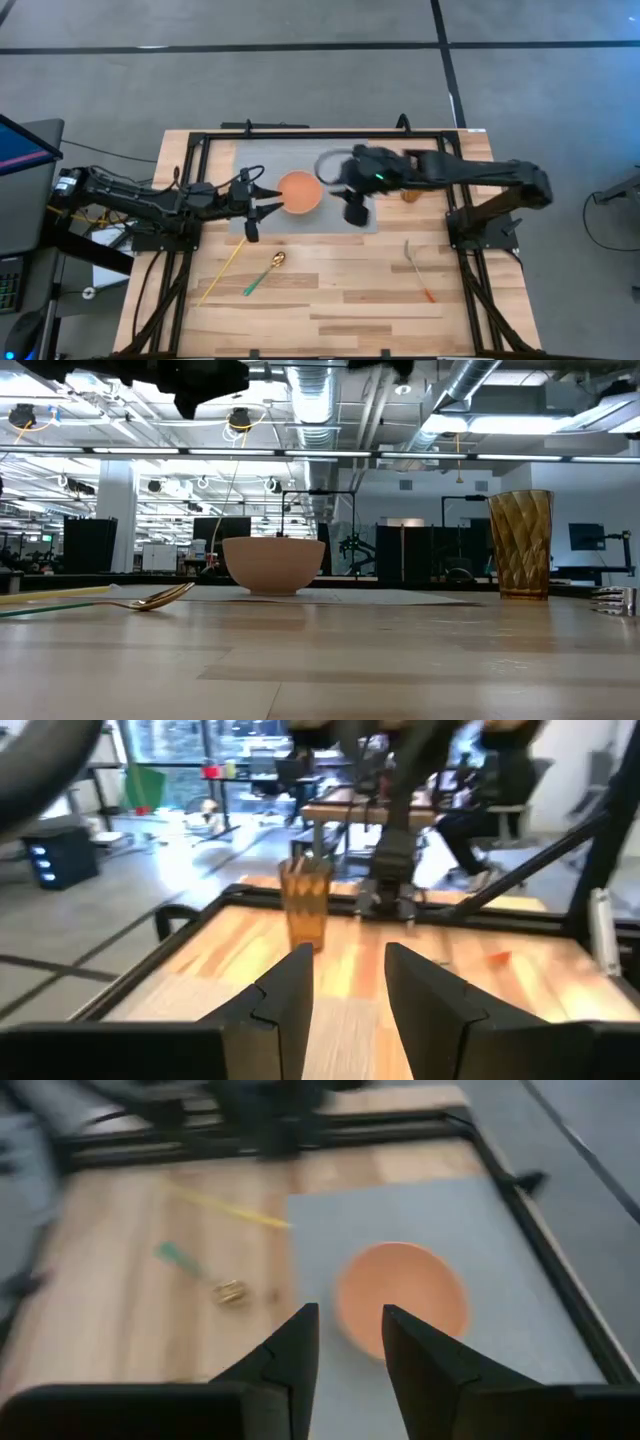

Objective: Pick & Place Utensil
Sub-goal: Put the green spoon into the orange bowl

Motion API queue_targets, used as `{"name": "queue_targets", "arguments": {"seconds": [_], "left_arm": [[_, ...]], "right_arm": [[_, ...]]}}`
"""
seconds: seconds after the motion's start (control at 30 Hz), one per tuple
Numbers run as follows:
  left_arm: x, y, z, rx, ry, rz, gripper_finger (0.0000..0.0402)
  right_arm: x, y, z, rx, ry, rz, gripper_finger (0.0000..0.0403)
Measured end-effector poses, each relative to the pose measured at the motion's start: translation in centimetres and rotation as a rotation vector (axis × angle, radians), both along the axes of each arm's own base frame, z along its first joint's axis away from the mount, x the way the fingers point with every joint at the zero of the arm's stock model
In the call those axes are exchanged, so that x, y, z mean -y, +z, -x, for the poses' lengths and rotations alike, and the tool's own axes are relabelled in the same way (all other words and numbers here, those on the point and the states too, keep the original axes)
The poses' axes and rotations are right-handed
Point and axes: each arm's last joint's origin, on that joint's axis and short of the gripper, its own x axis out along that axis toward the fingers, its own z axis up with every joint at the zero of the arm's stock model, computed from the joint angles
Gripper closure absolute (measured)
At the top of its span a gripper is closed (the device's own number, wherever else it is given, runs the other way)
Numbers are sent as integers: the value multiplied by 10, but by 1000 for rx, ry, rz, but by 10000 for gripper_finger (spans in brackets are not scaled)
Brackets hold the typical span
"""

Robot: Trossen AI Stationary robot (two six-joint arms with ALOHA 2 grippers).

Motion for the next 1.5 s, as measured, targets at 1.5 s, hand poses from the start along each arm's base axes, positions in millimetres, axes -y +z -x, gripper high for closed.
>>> {"name": "queue_targets", "arguments": {"seconds": [1.5], "left_arm": [[105,-116,24,-766,133,790,263]], "right_arm": [[-32,-133,76,369,-7,180,315]]}}
